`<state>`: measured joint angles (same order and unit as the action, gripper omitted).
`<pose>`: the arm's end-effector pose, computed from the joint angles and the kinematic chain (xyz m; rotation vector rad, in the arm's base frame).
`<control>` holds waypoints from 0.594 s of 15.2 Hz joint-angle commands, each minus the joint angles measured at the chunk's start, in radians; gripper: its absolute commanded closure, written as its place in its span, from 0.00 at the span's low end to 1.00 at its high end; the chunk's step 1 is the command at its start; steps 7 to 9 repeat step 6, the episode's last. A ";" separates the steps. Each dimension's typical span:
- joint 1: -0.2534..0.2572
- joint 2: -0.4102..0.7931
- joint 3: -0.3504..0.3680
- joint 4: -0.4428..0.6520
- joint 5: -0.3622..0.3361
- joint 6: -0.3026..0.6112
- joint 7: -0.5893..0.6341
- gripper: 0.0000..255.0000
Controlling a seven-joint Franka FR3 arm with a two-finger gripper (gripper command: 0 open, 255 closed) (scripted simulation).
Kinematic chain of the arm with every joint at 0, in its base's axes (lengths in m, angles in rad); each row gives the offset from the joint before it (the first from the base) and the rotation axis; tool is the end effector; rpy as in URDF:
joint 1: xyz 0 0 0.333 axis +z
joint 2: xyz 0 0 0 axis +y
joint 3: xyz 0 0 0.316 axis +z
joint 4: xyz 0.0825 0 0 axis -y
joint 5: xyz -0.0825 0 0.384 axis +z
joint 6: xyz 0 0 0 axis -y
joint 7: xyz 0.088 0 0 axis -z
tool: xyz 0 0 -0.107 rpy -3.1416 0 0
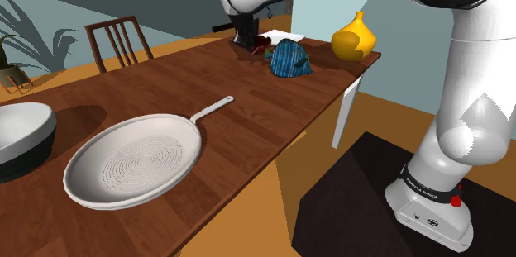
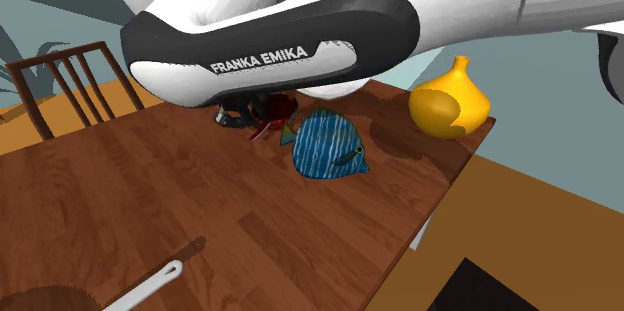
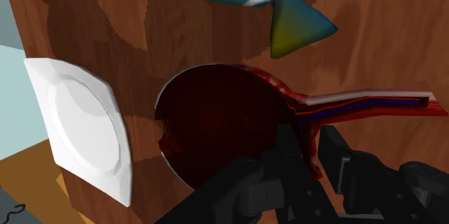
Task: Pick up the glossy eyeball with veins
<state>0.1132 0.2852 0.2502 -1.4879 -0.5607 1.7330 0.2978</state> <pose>0.6271 0.1656 0.5215 2.6625 0.2106 0.1749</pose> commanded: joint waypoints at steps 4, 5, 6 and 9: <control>0.007 0.004 0.002 0.069 0.003 -0.060 -0.027 1.00; 0.008 0.004 0.002 0.072 0.003 -0.062 -0.028 1.00; 0.008 0.004 0.002 0.071 0.004 -0.062 -0.028 1.00; 0.008 0.004 0.002 0.071 0.004 -0.062 -0.028 1.00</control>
